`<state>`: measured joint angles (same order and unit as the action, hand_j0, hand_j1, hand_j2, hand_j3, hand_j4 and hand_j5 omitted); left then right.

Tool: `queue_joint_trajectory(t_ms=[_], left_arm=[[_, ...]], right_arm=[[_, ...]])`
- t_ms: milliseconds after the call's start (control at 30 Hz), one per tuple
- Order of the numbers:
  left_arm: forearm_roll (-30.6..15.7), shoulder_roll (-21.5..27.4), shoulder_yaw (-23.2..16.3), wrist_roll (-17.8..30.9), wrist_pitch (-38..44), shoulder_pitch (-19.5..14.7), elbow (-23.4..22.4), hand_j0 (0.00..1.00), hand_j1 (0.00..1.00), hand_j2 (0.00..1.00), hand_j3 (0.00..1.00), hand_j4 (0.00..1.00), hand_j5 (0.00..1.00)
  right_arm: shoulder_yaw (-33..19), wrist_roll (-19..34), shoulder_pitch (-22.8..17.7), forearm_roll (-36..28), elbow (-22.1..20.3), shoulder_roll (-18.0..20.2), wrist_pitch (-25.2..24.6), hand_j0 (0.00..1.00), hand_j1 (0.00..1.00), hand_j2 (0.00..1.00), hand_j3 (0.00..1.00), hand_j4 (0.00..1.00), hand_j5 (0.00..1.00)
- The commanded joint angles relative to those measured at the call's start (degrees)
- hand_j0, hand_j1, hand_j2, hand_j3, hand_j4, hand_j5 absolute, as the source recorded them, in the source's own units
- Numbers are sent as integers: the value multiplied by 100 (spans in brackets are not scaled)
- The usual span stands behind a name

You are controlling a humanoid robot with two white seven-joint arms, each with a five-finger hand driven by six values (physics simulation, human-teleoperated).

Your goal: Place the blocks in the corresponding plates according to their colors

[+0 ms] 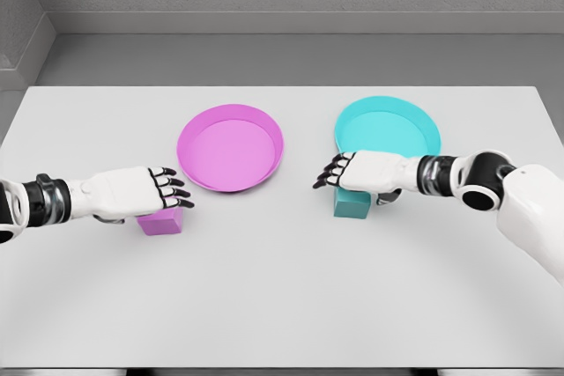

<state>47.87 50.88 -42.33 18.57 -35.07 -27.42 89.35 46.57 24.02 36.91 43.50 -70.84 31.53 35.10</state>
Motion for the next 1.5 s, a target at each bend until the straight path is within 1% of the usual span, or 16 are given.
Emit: queue_joint_trajectory(t_ms=[0, 167, 267, 367, 500, 567, 633, 667, 933, 1000, 1300, 1333, 1367, 1400, 1467], left_arm=[[-23, 1, -12, -3, 7, 0, -31, 100, 100, 100, 100, 100, 100], [-23, -87, -12, 6, 7, -9, -119, 100, 100, 100, 100, 100, 100], [3, -87, -21, -3, 7, -9, -119, 100, 100, 100, 100, 100, 100], [12, -95, -21, 6, 7, -9, -119, 100, 100, 100, 100, 100, 100], [12, -95, -21, -3, 7, -17, -128, 100, 100, 100, 100, 100, 100], [30, -113, -56, 6, 7, -18, -128, 100, 100, 100, 100, 100, 100], [30, -139, -92, 6, 7, -18, -128, 100, 100, 100, 100, 100, 100], [30, -139, -92, 6, 7, -18, -128, 100, 100, 100, 100, 100, 100], [65, -139, -109, 6, 7, -26, -198, 100, 100, 100, 100, 100, 100], [65, -183, -118, 6, 7, -26, -260, 100, 100, 100, 100, 100, 100], [74, -262, -118, 6, 7, -26, -383, 100, 100, 100, 100, 100, 100], [74, -262, -118, 6, 7, -26, -383, 100, 100, 100, 100, 100, 100], [74, -298, -118, 6, 7, -26, -400, 100, 100, 100, 100, 100, 100], [74, -324, -127, 6, 7, -26, -409, 100, 100, 100, 100, 100, 100], [82, -333, -127, 6, 7, -26, -409, 100, 100, 100, 100, 100, 100]], right_arm=[[54, -2, 0, 1, 35, -24, -10, 100, 100, 100, 100, 100, 100], [54, -2, 0, 36, 105, -33, -10, 98, 98, 98, 98, 98, 98], [54, -2, 18, 45, 105, -33, -10, 93, 93, 93, 93, 93, 93], [54, 7, 18, 132, 97, -33, -10, 82, 82, 82, 82, 82, 82], [63, 42, 18, 141, 88, -42, -10, 79, 79, 79, 79, 79, 79], [63, 59, 35, 141, 88, -41, -10, 75, 75, 75, 75, 75, 75], [63, 68, 44, 141, 79, -42, -10, 74, 74, 74, 74, 74, 74], [63, 68, 44, 141, 79, -42, -10, 72, 72, 72, 72, 72, 72], [46, 68, 53, 141, 70, -42, -10, 67, 67, 67, 67, 67, 67], [37, 68, 88, 132, 61, -33, -10, 61, 61, 61, 61, 61, 61], [28, 68, 193, 71, 35, -41, -10, 61, 61, 61, 61, 61, 61], [28, 68, 211, 71, 9, -42, -10, 61, 61, 61, 61, 61, 61], [28, 68, 202, 71, -149, -33, -10, 61, 61, 61, 61, 61, 61], [28, 77, 202, 71, -211, -33, -10, 61, 61, 61, 61, 61, 61], [28, 77, 202, 71, -220, -33, -10, 61, 61, 61, 61, 61, 61]])
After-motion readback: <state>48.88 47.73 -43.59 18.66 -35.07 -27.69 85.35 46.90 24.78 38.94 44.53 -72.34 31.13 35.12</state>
